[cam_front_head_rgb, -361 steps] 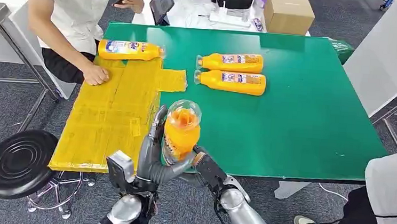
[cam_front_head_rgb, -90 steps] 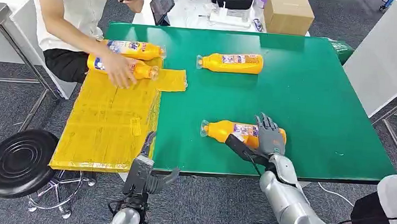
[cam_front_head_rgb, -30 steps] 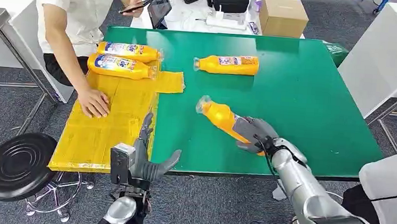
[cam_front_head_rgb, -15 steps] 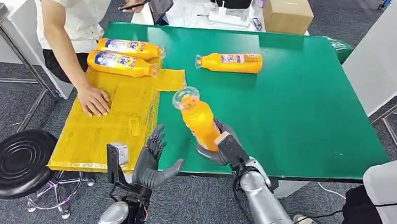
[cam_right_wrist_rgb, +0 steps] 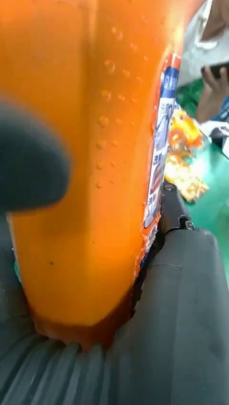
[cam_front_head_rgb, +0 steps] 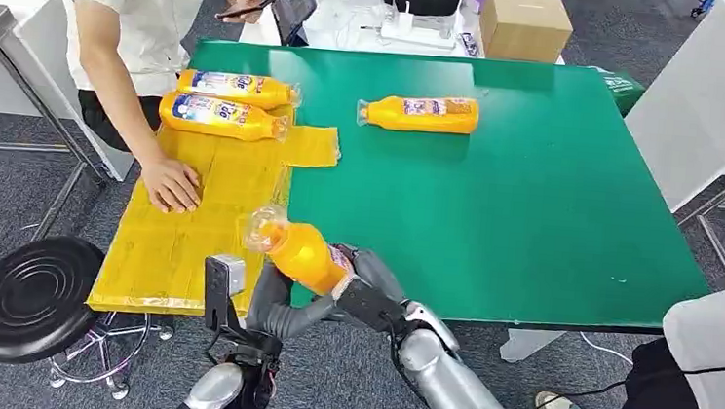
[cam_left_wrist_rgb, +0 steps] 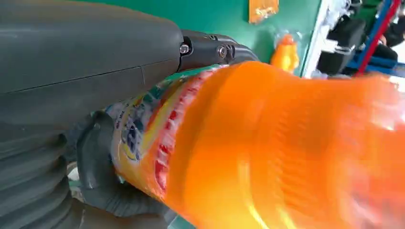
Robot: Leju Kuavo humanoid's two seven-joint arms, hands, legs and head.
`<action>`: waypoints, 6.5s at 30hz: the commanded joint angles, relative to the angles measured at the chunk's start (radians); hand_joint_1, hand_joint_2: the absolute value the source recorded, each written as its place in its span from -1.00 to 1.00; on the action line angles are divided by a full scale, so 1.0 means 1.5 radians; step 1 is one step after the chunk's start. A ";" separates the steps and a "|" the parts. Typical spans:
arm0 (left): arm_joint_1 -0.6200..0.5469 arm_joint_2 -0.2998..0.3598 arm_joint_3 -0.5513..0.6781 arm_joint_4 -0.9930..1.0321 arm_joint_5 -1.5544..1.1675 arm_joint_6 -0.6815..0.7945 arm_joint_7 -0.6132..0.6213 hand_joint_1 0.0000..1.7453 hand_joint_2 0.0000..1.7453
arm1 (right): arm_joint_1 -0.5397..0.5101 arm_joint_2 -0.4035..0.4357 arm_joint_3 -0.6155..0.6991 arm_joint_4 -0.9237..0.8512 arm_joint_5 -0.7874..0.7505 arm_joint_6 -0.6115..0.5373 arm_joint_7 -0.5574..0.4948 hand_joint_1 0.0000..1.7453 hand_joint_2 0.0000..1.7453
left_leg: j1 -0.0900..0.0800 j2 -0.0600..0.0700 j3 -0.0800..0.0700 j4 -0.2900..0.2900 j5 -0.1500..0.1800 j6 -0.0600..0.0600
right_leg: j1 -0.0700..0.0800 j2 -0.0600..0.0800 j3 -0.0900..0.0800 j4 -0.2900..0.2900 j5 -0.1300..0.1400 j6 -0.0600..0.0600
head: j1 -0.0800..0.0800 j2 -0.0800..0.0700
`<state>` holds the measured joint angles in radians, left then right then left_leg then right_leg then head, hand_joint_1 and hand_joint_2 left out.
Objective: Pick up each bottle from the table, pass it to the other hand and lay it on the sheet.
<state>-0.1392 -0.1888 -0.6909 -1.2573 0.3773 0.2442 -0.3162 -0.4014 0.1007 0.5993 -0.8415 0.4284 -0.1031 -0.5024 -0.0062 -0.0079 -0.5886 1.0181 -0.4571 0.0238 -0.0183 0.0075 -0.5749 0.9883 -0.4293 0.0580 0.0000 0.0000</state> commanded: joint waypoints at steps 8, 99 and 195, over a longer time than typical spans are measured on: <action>-0.027 0.010 -0.005 0.031 0.057 -0.026 0.025 -1.00 1.00 | -0.043 0.001 0.061 0.080 0.029 -0.025 0.022 0.66 1.00 | 0.000 0.000 0.000 0.000 0.000 -0.001 | 0.000 0.000 0.000 0.000 0.000 -0.001 | 0.000 0.000; -0.412 0.019 0.130 0.640 -0.869 -0.059 0.275 0.78 1.00 | 0.162 0.064 -0.108 -0.335 -0.220 -0.375 -0.130 -1.00 -1.00 | 0.001 0.002 0.001 -0.001 0.000 -0.001 | 0.001 0.001 0.001 -0.001 0.000 -0.002 | 0.000 0.000; 0.010 0.015 0.135 -0.090 -0.233 0.250 -0.163 -1.00 1.00 | -0.169 -0.097 -0.342 0.328 0.610 -0.349 0.155 -1.00 1.00 | 0.000 0.000 0.001 0.000 0.000 -0.001 | 0.001 -0.001 0.001 0.000 0.000 -0.001 | 0.000 0.000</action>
<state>-0.0590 -0.1804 -0.4501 -1.4989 0.0359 0.6283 -0.5669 -0.5213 -0.0664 0.0309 -0.5952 1.4104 -0.6856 -0.2468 -0.0063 -0.0096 -0.5905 1.0184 -0.4564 0.0239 -0.0183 0.0050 -0.5761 0.9883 -0.4292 0.0582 0.0000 0.0000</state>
